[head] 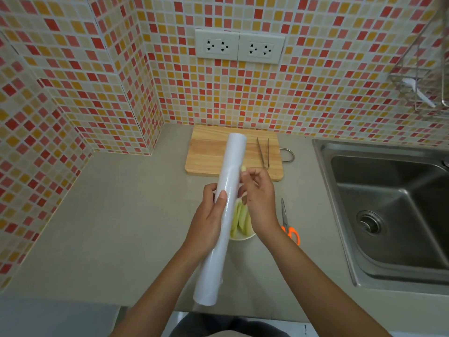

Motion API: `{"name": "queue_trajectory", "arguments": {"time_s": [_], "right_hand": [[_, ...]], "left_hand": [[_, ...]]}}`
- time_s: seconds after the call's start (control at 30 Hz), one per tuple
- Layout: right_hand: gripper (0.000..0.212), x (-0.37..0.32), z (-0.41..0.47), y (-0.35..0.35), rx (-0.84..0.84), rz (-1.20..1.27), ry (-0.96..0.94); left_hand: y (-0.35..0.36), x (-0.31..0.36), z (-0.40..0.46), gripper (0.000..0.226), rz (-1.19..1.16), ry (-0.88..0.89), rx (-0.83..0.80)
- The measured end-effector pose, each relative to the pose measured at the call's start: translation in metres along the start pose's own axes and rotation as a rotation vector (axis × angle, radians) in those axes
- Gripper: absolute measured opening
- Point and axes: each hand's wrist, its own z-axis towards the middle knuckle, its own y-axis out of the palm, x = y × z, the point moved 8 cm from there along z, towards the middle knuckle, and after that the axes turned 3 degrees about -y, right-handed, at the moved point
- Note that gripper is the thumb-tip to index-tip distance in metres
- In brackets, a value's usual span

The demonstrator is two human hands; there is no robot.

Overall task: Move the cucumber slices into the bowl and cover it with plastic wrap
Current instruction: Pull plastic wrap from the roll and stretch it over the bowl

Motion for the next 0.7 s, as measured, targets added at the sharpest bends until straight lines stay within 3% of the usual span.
{"name": "queue_trajectory", "arguments": {"time_s": [0.23,0.57,0.7], "right_hand": [[0.010,0.014,0.001,0.000,0.021,0.217,0.175],[0.017,0.025,0.008,0.010,0.001,0.101,0.188],[0.019,0.032,0.008,0.005,0.068,0.167,0.216]], "left_hand": [[0.001,-0.003,-0.003,0.034,0.115,-0.005,0.024],[-0.005,-0.014,-0.008,0.029,0.098,-0.045,0.072],[-0.008,-0.014,-0.009,0.031,0.083,-0.045,0.089]]}}
